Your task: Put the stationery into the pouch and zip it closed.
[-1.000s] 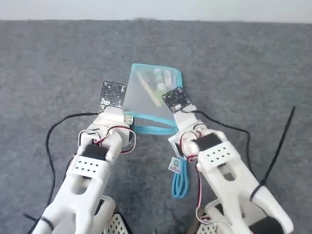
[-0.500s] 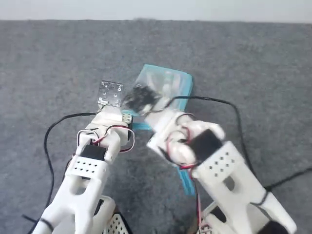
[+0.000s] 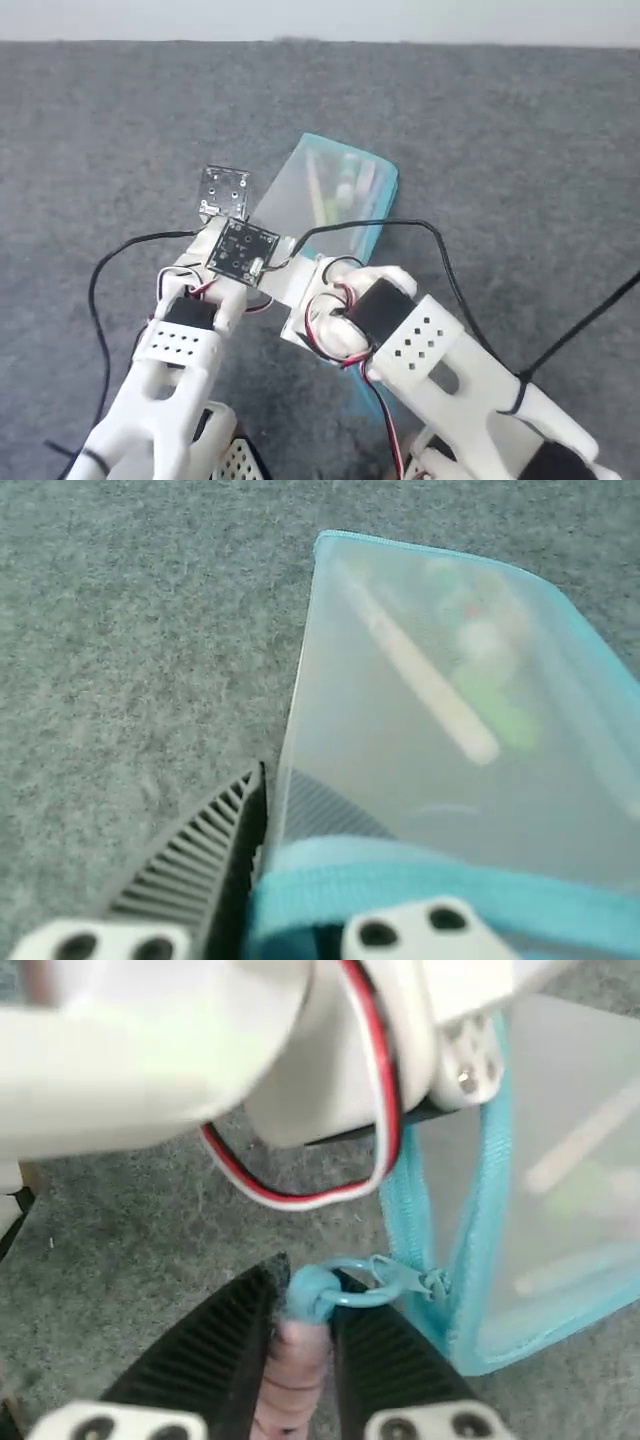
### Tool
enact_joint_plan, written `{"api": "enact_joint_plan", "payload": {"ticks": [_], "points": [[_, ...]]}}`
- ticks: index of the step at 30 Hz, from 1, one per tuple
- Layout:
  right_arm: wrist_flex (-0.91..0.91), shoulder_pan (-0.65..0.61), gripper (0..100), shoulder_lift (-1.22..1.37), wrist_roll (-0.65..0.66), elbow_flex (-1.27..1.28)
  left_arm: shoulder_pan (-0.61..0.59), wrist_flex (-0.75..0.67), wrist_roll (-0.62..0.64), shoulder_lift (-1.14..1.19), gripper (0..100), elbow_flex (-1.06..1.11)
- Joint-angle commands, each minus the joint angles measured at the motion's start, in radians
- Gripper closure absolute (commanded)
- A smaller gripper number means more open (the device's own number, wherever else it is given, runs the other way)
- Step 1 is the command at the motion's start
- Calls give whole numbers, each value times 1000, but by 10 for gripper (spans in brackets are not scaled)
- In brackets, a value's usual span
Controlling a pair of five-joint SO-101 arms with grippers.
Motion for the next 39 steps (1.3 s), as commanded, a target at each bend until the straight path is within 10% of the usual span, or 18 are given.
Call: {"api": "enact_joint_plan", "payload": {"ticks": [1,15,39], "points": [[19,7,760,-44,-15,-12,-8,-23,17,11,990,-5],[54,197,718,-483,132,253,0,-20,15,11,990,-10],[-421,280,589,-243,249,474,2,-18,15,11,990,-10]]}}
